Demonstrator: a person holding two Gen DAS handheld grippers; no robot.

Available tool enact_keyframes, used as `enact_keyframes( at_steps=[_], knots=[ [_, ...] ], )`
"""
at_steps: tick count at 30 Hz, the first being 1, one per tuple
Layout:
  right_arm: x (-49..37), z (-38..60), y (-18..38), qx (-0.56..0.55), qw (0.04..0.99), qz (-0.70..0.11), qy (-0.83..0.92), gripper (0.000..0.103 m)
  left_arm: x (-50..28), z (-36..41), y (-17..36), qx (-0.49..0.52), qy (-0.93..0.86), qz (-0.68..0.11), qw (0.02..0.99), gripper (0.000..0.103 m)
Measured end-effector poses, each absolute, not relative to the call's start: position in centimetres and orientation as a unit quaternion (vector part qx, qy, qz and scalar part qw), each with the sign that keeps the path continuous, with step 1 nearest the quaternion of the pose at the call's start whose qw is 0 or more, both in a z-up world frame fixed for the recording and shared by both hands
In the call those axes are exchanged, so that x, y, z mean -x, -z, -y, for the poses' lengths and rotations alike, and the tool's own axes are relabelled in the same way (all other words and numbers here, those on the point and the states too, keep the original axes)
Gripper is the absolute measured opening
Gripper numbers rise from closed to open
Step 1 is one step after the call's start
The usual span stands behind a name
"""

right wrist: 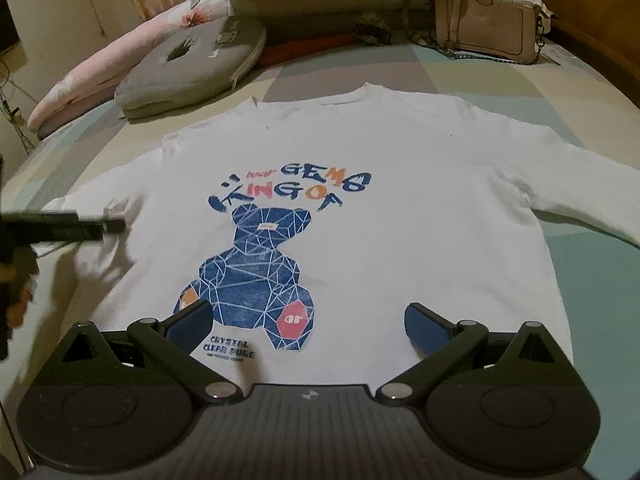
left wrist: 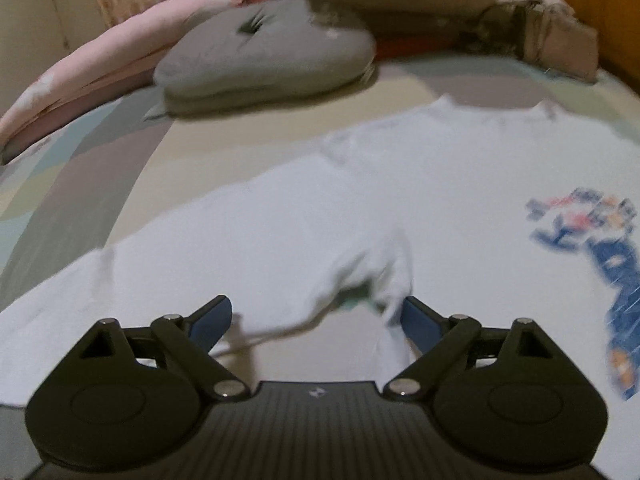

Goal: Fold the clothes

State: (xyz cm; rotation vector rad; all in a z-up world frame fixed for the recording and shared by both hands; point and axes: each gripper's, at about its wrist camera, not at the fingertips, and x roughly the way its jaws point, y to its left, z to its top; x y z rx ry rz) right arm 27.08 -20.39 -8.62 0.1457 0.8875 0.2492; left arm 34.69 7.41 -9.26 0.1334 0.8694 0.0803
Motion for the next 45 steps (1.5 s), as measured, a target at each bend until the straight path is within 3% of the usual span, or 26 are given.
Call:
enact_keyframes(
  at_steps=[12, 18, 25, 30, 37, 45],
  knots=[
    [-26.8, 20.3, 7.6, -0.074, 0.895, -0.420, -0.128, 0.103, -28.8, -6.9, 6.9, -0.043, -0.002, -0.386, 0.921, 0.091],
    [-26.6, 19.8, 7.1, -0.068, 0.897, -0.418, -0.129, 0.103, -27.0, -2.8, 8.0, -0.130, 0.025, -0.384, 0.914, 0.091],
    [-26.6, 20.0, 6.5, -0.072, 0.899, -0.412, -0.127, 0.103, -25.9, -7.3, 8.1, -0.079, -0.032, -0.402, 0.911, 0.093],
    [-26.8, 19.9, 6.6, -0.071, 0.899, -0.414, -0.123, 0.103, -24.1, -6.2, 6.4, -0.075, 0.018, -0.367, 0.927, 0.091],
    [-27.0, 18.8, 7.2, -0.046, 0.895, -0.426, -0.121, 0.103, -22.2, -4.9, 8.8, -0.095, 0.036, -0.382, 0.919, 0.093],
    [-27.3, 17.8, 7.9, -0.022, 0.893, -0.434, -0.118, 0.103, -18.8, -5.3, 7.4, -0.075, 0.063, -0.382, 0.919, 0.093]
  ],
)
